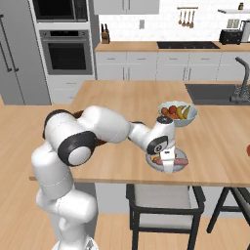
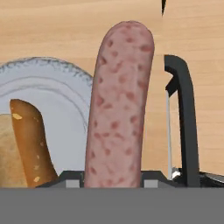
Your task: Place one bun and one sausage from the bowl on each plate.
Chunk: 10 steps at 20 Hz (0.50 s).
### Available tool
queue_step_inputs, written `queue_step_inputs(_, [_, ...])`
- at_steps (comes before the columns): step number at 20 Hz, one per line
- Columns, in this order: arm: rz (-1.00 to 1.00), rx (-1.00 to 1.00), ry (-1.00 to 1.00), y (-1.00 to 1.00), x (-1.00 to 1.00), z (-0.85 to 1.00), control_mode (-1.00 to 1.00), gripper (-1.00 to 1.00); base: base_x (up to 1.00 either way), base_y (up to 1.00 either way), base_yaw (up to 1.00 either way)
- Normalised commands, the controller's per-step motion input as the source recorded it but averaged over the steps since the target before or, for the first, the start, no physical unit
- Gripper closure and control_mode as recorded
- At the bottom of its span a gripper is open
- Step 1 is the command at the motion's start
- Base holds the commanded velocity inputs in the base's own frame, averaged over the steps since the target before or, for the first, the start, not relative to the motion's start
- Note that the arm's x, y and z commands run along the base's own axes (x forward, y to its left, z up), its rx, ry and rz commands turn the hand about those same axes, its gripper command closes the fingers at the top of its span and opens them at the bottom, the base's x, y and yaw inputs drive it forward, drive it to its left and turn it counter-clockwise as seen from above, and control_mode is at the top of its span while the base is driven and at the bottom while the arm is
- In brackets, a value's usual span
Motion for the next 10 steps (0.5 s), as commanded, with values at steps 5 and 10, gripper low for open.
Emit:
queue_step_inputs(5, [0.01,-0.04,-0.02,-0.06,0.42,-0.32,-1.0,1.0,0.0,0.0,0.0])
queue_step_inputs(10, [0.06,-0.04,-0.06,0.0,0.27,-0.02,-1.0,1.0,0.0,0.0,0.0])
